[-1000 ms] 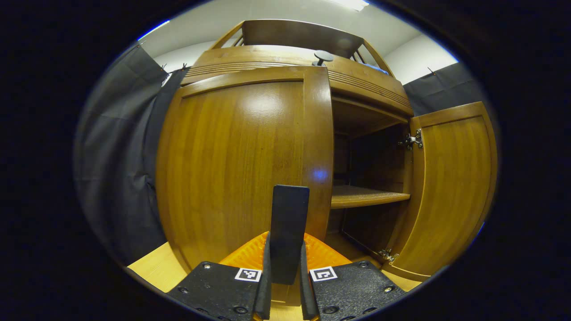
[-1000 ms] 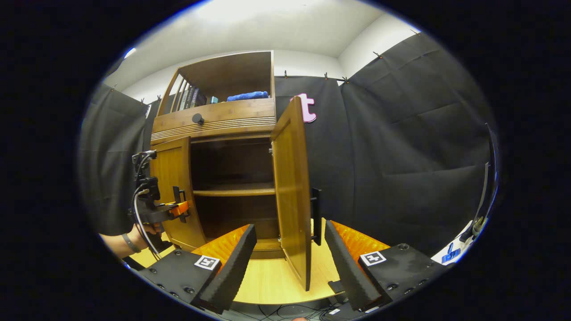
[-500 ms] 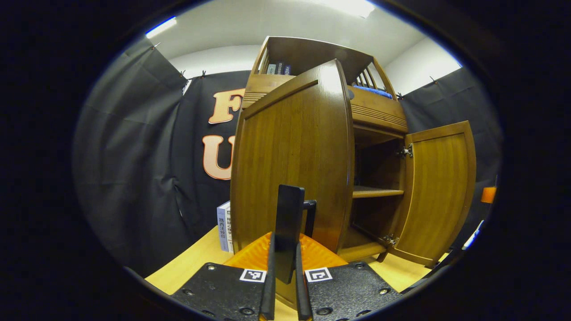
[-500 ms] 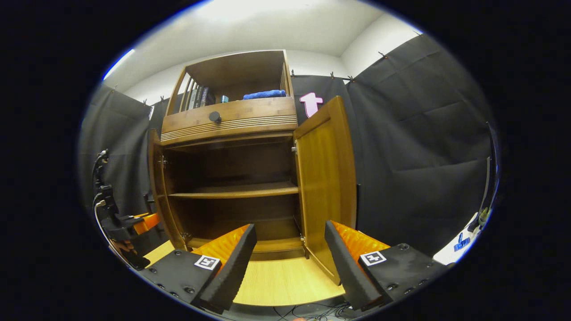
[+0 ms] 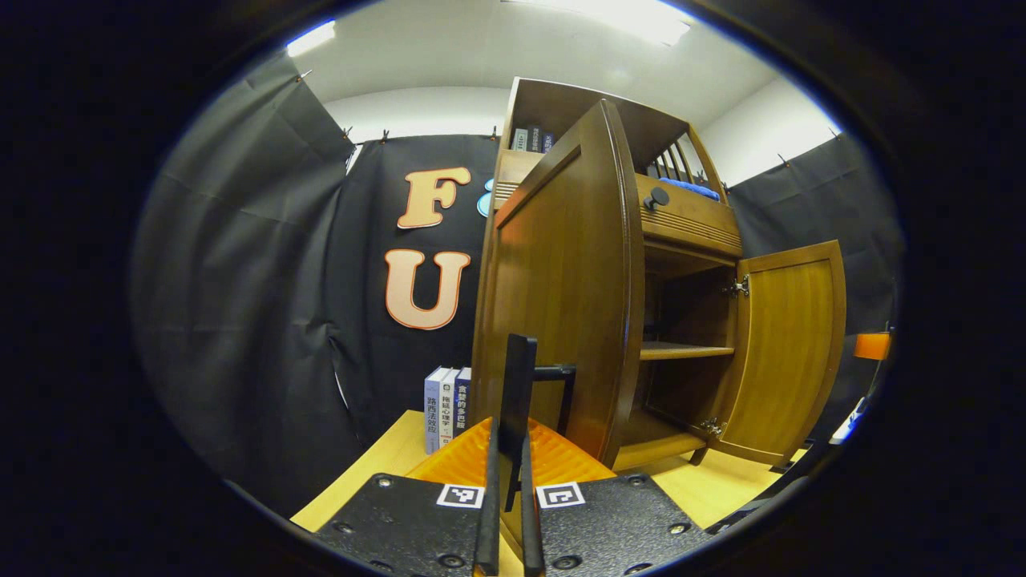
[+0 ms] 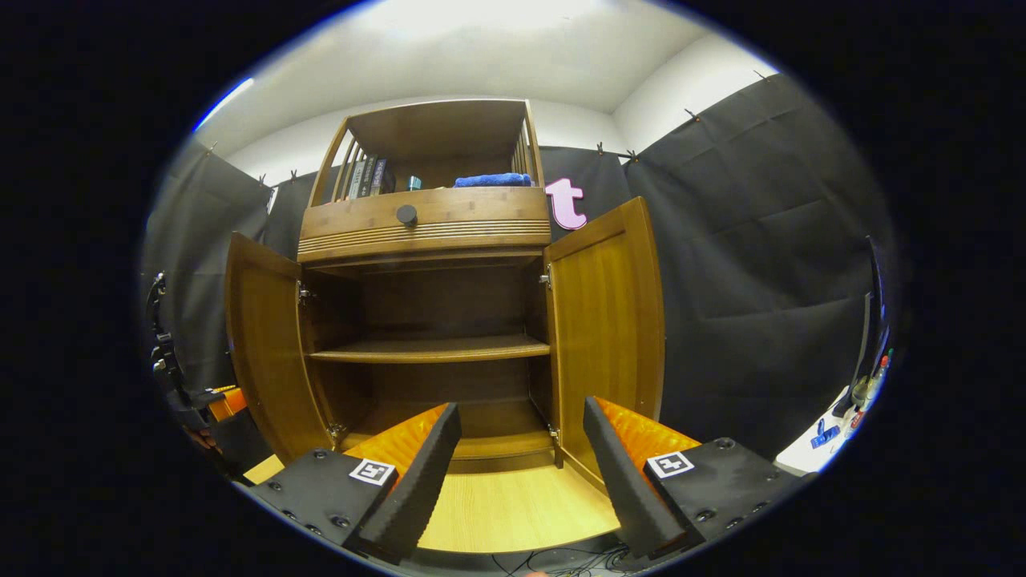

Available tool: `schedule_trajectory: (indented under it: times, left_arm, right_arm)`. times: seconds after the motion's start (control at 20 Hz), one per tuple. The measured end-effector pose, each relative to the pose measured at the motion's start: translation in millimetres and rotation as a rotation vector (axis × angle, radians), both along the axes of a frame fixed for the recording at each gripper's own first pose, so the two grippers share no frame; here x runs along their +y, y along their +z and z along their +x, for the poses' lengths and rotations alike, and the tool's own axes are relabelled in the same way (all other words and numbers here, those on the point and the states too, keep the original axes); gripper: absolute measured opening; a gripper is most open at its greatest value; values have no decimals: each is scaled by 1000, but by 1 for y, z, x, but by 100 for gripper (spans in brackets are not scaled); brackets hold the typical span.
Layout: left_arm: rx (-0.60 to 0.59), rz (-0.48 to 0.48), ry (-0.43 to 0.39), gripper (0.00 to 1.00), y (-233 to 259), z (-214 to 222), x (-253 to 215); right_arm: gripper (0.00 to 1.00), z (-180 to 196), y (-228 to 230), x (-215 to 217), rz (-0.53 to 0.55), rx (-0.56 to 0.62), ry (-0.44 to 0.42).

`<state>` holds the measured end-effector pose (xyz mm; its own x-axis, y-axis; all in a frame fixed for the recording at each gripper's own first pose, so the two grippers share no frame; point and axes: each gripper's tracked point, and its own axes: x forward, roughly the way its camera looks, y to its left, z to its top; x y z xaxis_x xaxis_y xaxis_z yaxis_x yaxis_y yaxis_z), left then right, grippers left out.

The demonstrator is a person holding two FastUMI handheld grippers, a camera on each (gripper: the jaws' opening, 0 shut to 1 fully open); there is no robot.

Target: Open the right door of the double-door shoe cabinet with the right hand, and open the left door with the left hand.

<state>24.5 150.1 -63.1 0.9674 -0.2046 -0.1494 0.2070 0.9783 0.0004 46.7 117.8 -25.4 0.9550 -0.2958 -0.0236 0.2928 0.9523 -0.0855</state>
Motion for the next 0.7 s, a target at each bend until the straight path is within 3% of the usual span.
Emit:
schedule_trajectory:
  times: [0.25, 0.4, 0.7]
  left_arm:
    - [1, -60, -39, 8, 9, -1, 23]
    - [-5, -58, -100, 6, 12, -1, 25]
    - [-4, -50, -161, 8, 15, -4, 42]
  right_arm:
    - [99, 2, -1, 12, 9, -11, -12]
    - [95, 2, -1, 14, 18, -12, -31]
    - [99, -1, 0, 17, -1, 13, -55]
